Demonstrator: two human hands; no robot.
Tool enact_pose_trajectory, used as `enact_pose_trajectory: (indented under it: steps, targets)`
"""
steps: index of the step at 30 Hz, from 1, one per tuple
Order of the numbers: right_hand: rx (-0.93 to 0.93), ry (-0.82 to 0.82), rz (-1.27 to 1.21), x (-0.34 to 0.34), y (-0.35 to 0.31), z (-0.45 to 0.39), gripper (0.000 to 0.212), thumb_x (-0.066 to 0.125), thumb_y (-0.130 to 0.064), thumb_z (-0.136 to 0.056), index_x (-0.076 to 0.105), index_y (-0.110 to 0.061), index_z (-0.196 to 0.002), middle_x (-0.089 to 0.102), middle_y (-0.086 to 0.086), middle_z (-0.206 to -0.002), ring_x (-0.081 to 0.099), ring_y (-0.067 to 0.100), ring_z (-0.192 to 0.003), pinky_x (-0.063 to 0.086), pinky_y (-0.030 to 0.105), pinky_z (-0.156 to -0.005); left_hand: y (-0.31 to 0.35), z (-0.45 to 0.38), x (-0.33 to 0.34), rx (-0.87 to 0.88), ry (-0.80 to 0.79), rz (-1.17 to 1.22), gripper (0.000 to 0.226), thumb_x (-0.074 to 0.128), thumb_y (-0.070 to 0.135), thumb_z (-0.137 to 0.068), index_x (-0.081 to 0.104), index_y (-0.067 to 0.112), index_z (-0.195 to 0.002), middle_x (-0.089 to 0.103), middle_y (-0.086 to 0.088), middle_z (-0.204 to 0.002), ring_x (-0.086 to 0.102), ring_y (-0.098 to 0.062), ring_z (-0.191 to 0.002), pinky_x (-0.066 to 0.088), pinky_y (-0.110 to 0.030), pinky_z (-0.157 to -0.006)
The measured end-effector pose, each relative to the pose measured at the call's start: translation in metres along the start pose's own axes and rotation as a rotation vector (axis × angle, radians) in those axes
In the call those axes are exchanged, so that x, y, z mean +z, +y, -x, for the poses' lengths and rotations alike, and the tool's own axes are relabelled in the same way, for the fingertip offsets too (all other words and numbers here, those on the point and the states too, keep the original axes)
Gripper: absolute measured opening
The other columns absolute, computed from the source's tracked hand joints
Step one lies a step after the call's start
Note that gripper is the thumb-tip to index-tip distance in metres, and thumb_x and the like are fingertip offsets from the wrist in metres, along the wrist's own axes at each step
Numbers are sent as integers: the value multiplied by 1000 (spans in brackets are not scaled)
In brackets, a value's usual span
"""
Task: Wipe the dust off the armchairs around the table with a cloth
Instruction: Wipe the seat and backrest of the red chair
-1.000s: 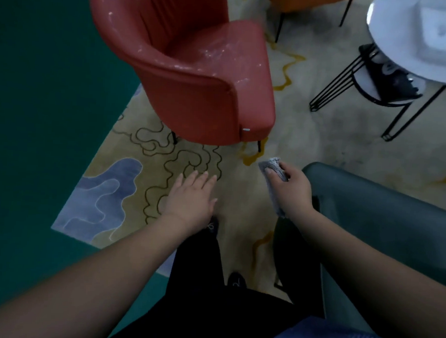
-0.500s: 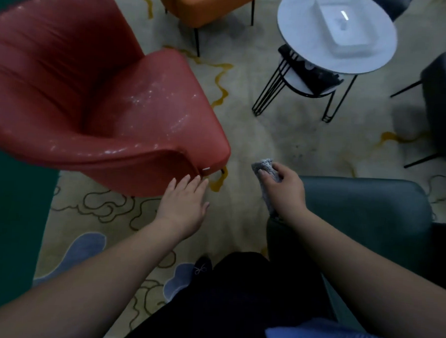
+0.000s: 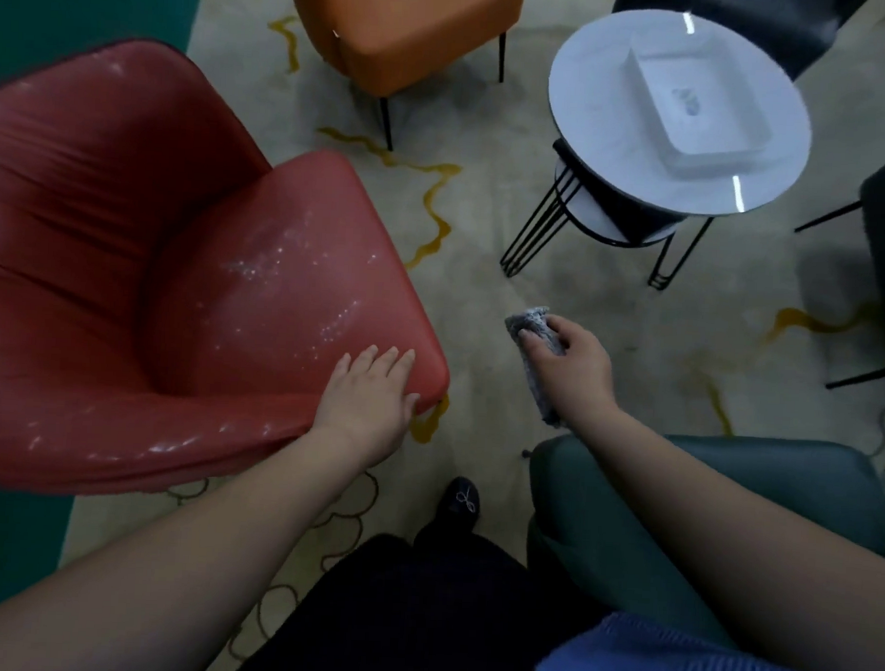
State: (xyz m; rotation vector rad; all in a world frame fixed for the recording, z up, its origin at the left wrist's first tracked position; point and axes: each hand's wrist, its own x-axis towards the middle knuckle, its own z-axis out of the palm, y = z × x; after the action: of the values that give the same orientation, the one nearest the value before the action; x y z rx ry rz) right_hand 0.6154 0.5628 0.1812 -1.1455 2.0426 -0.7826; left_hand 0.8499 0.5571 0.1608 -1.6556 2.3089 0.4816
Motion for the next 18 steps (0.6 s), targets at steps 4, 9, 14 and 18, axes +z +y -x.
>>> enact_pose_trajectory:
  steps: [4, 9, 14, 18]
  targets:
    - [-48, -23, 11, 5, -27, -43, 34, 62, -38, -88, 64, -26, -120, 61, -12, -96, 58, 5, -83, 41, 19, -63, -10, -26, -16, -67, 12, 19, 60, 29, 47, -98, 14, 25, -152, 23, 3, -157, 15, -21, -145, 10, -43, -117]
    - [-85, -72, 7, 20, -56, -84, 23, 63, -36, -87, 67, -29, -109, 58, -21, -78, 53, -4, -72, 38, 14, -59, -33, -57, -32, -130, -2, 58, 60, 30, 47, -98, 15, 25, -152, 23, 3, -157, 16, -21, -145, 12, -43, -117]
    - [-113, -68, 3, 30, -82, -129, 19, 64, -35, -86, 68, -33, -104, 60, -24, -75, 56, -12, -71, 36, 6, -56, -59, -103, -52, -141, 6, 50, 60, 32, 46, -98, 15, 24, -152, 23, 2, -157, 18, -21, -145, 12, -43, -116]
    - [-106, -78, 2, 39, -93, -163, 25, 64, -35, -86, 68, -28, -109, 66, -12, -90, 60, 6, -87, 43, 21, -71, -74, -134, -65, -142, 2, 50, 60, 32, 45, -98, 15, 24, -152, 24, 1, -157, 20, -23, -144, 14, -43, -116]
